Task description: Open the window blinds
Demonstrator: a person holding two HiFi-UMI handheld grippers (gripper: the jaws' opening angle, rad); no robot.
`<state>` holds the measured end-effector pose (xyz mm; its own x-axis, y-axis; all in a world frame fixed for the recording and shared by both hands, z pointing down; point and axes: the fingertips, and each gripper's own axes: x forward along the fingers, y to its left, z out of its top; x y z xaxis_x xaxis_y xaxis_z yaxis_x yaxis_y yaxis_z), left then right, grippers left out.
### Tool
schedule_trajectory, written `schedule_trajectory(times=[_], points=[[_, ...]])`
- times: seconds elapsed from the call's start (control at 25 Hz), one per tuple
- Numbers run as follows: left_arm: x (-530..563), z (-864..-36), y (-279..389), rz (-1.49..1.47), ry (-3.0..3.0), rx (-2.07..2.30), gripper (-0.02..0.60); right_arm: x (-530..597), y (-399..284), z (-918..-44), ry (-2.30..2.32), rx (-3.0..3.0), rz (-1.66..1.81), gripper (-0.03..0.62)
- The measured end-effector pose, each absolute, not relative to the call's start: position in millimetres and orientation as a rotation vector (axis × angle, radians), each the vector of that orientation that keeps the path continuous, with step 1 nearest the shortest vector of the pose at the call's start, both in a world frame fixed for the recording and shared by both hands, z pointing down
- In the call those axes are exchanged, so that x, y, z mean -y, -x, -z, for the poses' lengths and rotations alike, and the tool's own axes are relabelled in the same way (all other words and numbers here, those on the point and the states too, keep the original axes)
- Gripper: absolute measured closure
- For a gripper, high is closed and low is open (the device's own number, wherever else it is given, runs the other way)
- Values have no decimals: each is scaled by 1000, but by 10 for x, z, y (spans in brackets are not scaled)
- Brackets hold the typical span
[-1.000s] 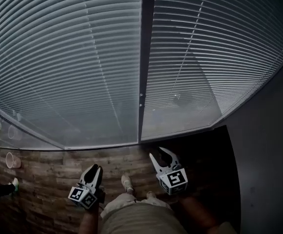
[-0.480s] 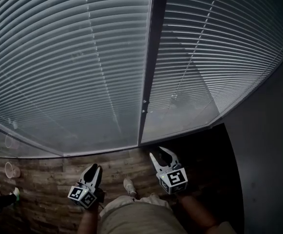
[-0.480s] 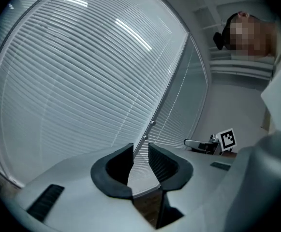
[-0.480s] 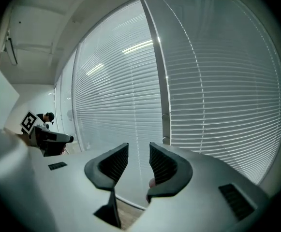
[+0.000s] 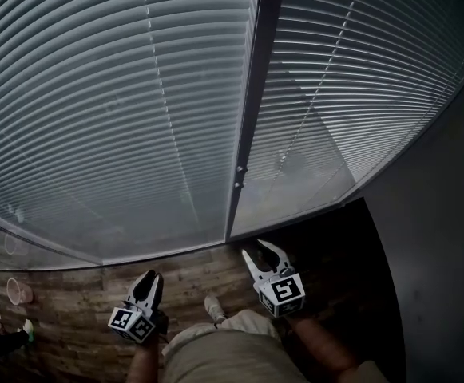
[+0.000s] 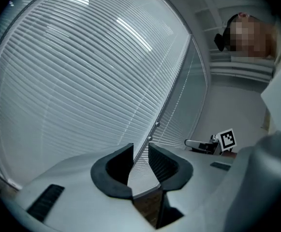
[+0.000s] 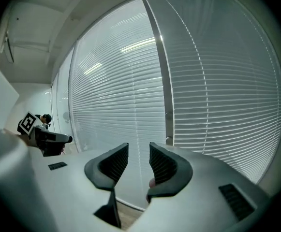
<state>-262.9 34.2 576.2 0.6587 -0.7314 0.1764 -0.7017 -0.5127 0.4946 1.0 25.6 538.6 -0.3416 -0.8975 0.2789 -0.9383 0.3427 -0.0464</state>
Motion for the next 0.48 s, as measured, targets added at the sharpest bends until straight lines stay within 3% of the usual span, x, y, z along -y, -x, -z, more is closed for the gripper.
schedule_trajectory(times=[0.48], points=[[-293, -5753, 2722, 103, -2336, 1099, 476, -196, 81, -5341, -1666, 2389, -269, 451]])
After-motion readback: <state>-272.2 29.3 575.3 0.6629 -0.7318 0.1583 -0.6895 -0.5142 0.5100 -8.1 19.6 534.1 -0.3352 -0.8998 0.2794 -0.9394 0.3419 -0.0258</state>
